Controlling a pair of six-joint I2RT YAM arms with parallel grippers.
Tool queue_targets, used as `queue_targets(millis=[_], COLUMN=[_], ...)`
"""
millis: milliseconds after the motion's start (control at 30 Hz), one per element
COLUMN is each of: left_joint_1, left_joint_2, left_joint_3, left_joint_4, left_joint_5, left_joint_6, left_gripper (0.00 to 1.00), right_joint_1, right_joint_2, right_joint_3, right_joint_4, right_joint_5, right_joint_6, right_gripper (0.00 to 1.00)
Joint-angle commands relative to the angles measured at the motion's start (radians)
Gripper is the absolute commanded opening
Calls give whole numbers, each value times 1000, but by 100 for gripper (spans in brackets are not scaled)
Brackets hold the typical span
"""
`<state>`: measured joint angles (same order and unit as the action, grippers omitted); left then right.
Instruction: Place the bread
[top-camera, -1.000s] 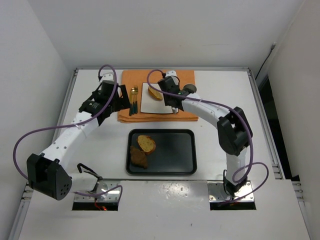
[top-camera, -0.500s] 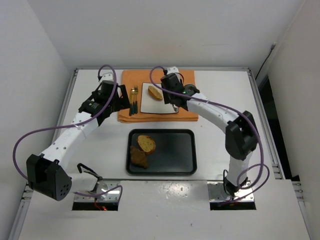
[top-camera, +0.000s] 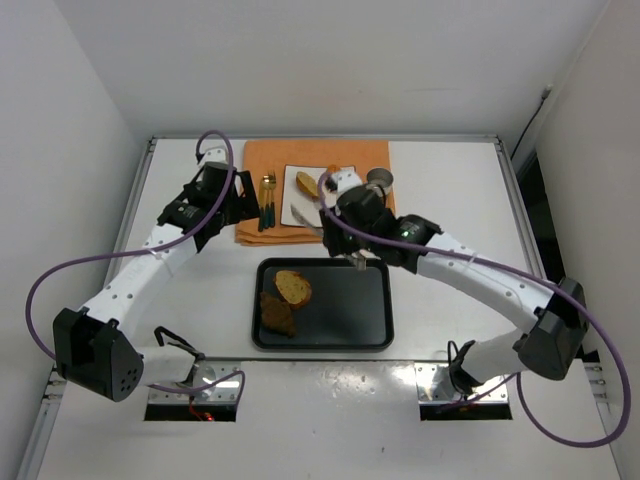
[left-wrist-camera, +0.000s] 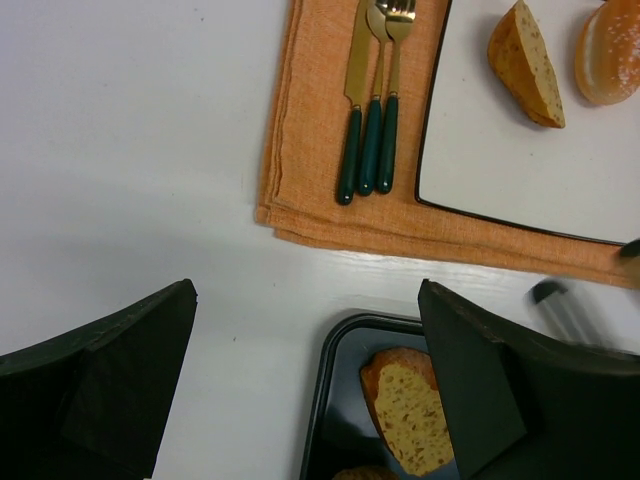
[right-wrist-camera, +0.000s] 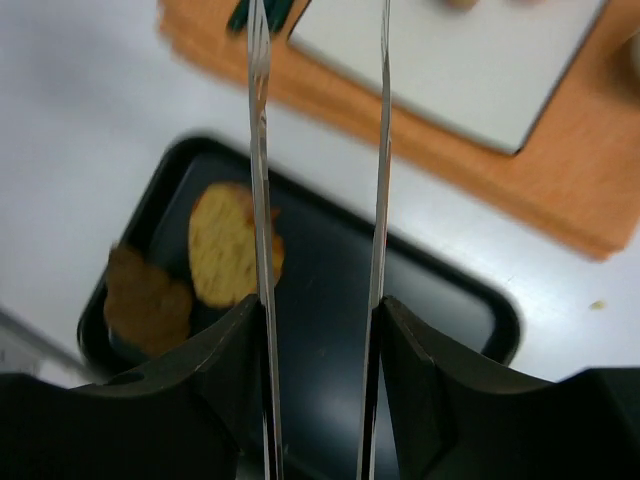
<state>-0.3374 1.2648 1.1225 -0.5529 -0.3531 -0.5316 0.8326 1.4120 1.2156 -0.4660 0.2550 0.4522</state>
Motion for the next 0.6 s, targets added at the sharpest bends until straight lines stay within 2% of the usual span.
queue_targets(millis=[0,167,333,567], left_joint_1=[12,12,12,12], left_joint_2=[-15,-5,4,4], left_joint_3=[13,33,33,33], left_joint_4=[5,5,5,5], left_joint_5=[-12,-21,-10,-1], left_joint_6=[4,4,4,4], left_gripper=[99,99,99,99], right_joint_1=[74,99,117,117], right_joint_2=[-37,-76,-51,-41], right_joint_3=[-92,-189,-224,-283], right_joint_4=[-42,-42,-79,-17], right_joint_5=[-106,-261,-307,-298], right_joint_6=[83,91,68,78], right_gripper=[49,53,53,52])
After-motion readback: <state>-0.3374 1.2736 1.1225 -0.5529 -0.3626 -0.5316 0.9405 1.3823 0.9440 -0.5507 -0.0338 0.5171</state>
